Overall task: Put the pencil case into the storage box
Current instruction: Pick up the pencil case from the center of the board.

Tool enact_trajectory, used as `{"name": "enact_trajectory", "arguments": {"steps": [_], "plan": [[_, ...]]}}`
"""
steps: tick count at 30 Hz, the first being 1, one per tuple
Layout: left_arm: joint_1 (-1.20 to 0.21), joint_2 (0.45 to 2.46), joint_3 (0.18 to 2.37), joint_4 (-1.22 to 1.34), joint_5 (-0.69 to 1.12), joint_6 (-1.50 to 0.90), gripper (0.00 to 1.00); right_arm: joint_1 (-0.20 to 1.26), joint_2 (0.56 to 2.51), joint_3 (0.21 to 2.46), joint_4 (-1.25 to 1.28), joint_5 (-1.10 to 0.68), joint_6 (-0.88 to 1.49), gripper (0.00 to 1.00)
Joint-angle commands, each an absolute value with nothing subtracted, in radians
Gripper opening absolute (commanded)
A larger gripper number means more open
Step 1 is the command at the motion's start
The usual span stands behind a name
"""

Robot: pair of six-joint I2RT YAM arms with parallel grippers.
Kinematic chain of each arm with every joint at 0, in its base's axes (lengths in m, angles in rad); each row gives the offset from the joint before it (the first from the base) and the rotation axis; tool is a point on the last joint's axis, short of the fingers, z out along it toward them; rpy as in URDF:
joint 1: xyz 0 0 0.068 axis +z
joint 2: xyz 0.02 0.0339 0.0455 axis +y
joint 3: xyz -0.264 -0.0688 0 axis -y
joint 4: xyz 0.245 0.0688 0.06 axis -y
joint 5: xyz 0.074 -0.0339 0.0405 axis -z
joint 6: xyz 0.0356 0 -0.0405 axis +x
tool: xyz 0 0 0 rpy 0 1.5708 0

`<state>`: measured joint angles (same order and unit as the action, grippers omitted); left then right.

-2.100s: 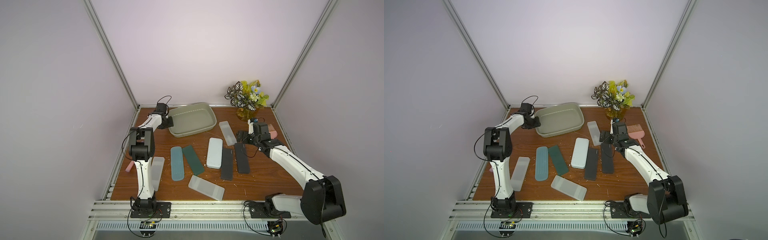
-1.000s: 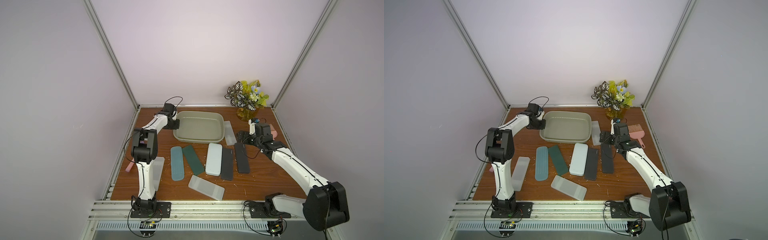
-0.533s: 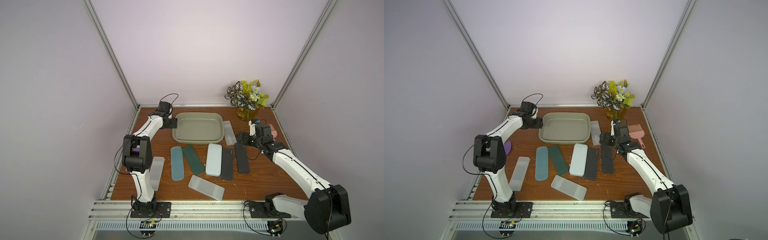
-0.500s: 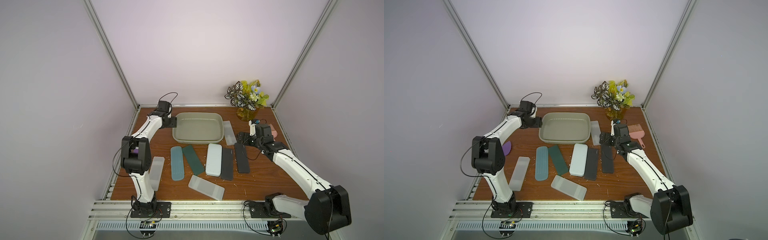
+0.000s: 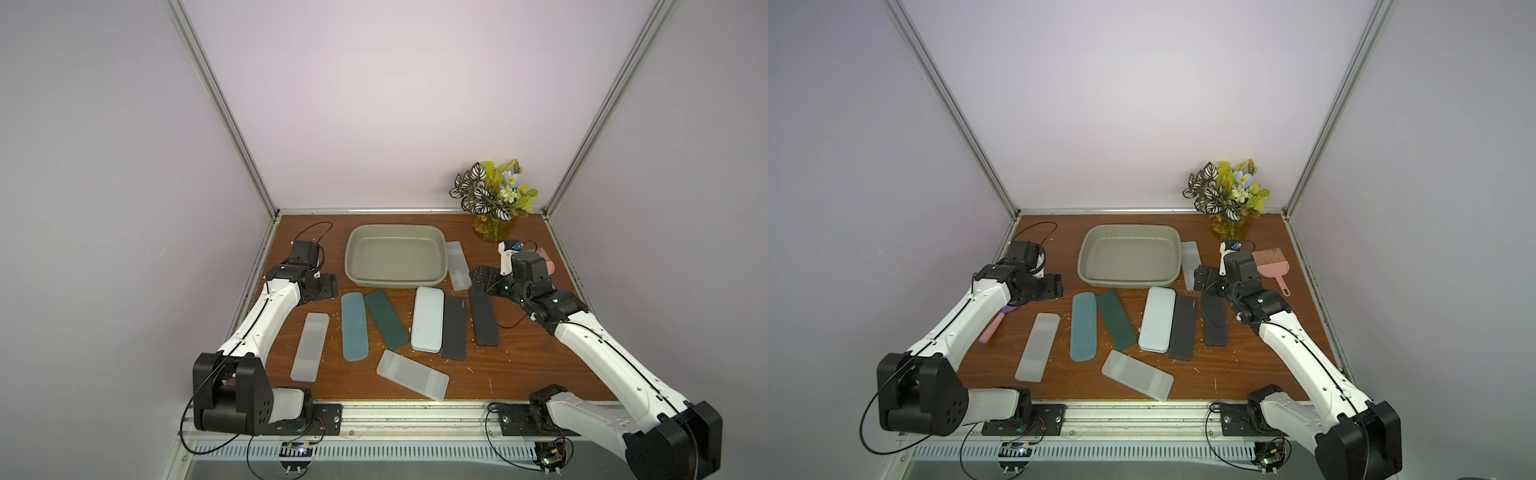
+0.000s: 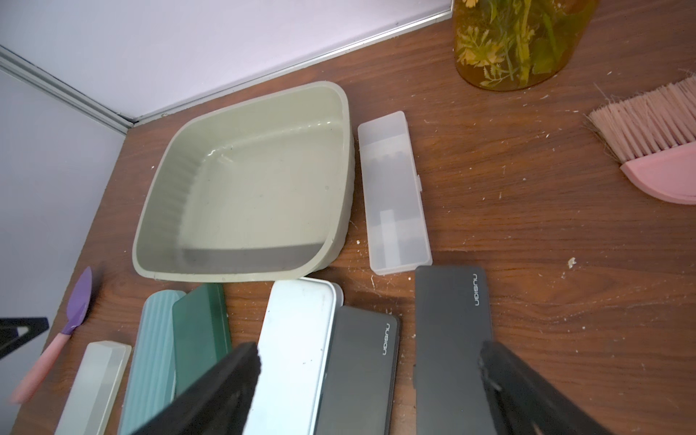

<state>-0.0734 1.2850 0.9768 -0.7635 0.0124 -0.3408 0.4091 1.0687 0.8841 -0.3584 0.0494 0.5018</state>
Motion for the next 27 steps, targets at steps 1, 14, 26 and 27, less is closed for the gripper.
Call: {"name": "enact_trajectory", "arguments": {"steps": [1, 14, 26, 27], "plan": [[-0.063, 1.223, 0.913, -0.831, 0.002, -0.395, 0.88, 0.452, 1.057, 0.907, -0.375, 0.095, 0.549, 0.98], [-0.054, 1.259, 0.845, -0.873, -0.009, -0.425, 0.99, 0.512, 1.016, 0.783, -0.286, 0.023, 0.622, 0.98], [-0.025, 1.369, 0.848, -0.88, -0.049, -0.438, 0.99, 0.513, 0.985, 0.758, -0.291, 0.0, 0.611, 0.99], [-0.024, 1.378, 0.847, -0.88, -0.049, -0.438, 0.99, 0.514, 0.986, 0.756, -0.293, -0.001, 0.61, 0.99]]}}
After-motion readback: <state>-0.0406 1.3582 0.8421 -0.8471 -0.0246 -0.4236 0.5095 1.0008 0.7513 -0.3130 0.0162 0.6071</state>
